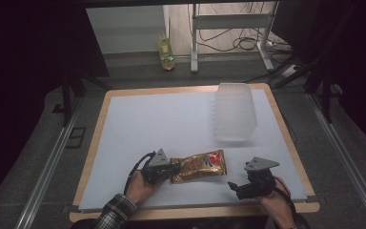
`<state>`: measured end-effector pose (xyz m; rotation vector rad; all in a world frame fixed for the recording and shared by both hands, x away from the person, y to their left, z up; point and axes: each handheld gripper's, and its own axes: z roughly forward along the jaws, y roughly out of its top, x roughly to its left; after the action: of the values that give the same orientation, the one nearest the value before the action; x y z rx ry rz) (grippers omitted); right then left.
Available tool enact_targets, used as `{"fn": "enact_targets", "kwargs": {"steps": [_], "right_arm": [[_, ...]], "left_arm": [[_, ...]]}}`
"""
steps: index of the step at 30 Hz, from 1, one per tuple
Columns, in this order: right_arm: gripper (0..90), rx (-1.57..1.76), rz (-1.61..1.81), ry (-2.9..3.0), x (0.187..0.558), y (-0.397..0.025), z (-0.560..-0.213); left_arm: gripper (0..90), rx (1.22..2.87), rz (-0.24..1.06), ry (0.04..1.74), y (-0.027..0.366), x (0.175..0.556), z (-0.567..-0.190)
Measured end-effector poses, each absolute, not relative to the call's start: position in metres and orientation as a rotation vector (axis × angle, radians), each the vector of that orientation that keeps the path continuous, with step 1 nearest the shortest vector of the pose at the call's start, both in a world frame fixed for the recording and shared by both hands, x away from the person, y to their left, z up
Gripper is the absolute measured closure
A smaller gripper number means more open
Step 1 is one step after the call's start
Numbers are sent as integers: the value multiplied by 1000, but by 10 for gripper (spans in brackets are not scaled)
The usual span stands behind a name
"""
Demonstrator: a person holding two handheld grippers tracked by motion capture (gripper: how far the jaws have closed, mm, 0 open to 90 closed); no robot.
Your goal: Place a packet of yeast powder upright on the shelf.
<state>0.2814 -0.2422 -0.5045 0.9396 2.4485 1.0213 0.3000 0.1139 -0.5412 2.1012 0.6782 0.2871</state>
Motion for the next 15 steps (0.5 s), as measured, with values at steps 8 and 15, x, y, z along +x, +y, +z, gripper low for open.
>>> {"fn": "enact_targets", "kwargs": {"steps": [8, 15], "right_arm": [[25, 1006, 1077, 2487, 283, -242, -499], [24, 1047, 1159, 2535, 291, -234, -495]], "left_arm": [[900, 2119, 321, 667, 121, 289, -541], [900, 2123, 334, 670, 125, 282, -543]]}}
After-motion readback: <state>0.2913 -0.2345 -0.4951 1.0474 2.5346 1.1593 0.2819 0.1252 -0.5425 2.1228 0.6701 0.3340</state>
